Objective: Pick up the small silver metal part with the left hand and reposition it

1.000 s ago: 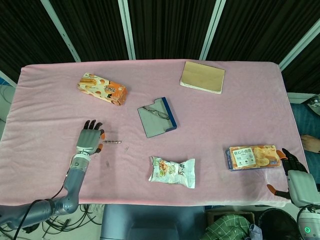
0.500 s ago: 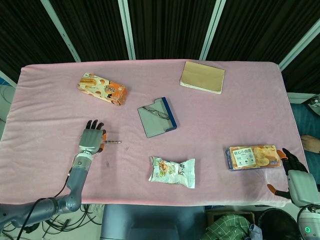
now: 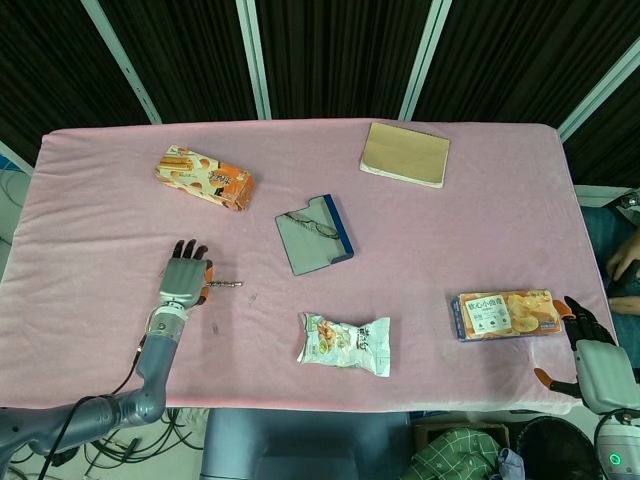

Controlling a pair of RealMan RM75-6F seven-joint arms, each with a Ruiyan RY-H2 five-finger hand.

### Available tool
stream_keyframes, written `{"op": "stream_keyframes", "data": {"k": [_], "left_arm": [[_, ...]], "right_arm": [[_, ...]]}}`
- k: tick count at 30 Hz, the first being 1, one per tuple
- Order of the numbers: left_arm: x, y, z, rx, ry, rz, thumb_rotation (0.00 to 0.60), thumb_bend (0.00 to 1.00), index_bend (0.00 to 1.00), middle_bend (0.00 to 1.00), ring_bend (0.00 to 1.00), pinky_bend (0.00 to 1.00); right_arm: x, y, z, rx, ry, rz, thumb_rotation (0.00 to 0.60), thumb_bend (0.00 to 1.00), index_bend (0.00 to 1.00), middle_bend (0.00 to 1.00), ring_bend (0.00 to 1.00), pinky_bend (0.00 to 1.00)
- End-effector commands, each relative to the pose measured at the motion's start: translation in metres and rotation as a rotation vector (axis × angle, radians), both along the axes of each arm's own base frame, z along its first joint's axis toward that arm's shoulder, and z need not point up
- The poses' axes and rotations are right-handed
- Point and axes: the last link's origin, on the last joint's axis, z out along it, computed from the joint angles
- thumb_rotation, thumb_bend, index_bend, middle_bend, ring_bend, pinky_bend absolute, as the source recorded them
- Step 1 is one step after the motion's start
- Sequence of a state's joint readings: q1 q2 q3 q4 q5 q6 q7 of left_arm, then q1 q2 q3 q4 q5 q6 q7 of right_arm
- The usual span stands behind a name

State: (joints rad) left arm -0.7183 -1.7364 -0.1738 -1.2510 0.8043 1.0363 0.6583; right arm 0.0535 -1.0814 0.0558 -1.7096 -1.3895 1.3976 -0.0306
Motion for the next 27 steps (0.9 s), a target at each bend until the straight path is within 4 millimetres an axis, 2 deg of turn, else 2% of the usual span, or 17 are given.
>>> {"op": "stream_keyframes", "data": {"k": [1,27], "left_arm": [[0.001,-0.0003,-0.0011,0.001,0.001,-0.004,0.6,0.36,0.53,0.16,0.0,0.0],[0.0038,0.0017,-0.0088,0.004,0.022,-0.002,0.6,0.36,0.53,0.16,0.0,0.0]], "right_arm": [[-0.0001,-0.0001,-0.0002,0.002,0.0,-0.001,0.6,0.09,0.0,0.0,0.05,0.18],[-0.0008,-0.0007,-0.0001,0.005,0.0,-0.007,0.6,0.09,0.0,0.0,0.05,0.18]]}}
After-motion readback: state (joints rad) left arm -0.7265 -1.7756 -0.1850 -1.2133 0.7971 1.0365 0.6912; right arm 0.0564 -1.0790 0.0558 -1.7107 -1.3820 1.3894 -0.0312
